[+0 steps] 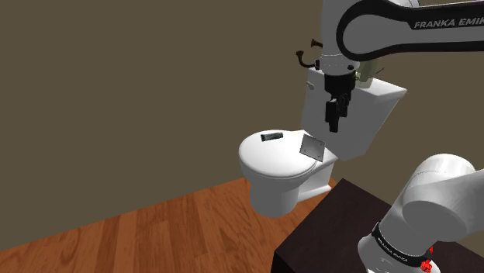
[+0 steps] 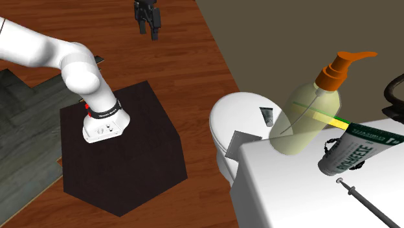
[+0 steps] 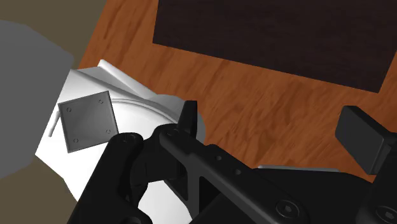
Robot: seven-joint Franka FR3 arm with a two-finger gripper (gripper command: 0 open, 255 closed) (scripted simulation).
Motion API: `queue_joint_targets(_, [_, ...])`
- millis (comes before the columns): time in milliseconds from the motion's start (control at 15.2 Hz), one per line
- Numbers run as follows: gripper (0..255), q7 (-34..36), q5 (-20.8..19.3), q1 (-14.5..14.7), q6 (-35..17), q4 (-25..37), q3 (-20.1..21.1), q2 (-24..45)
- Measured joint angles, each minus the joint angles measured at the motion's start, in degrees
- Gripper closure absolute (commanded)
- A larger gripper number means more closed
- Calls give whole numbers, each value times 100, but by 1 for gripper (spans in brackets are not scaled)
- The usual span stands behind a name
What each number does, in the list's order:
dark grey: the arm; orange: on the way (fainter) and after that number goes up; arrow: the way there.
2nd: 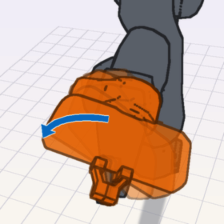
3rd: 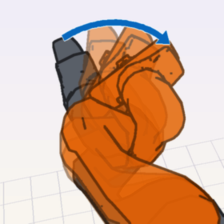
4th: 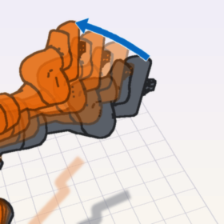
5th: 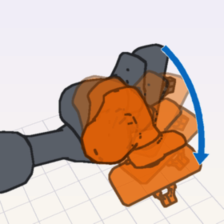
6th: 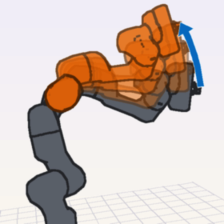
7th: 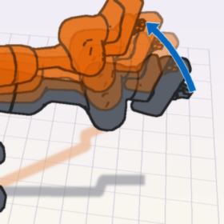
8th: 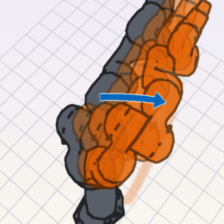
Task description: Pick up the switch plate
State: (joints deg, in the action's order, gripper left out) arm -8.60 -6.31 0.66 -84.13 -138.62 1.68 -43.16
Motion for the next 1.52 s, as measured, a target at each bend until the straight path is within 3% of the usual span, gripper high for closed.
queue_joint_targets(198, [0, 198, -37, -55, -229, -78, 76, 165])
queue_joint_targets(726, [0, 1666, -391, -431, -1697, -288, 570, 1553])
queue_joint_targets(1122, [0, 2874, -985, -804, -2566, -40, 783, 2862])
queue_joint_targets(1518, [0, 4135, -1762, -1092, -3069, 564, 780, 4264])
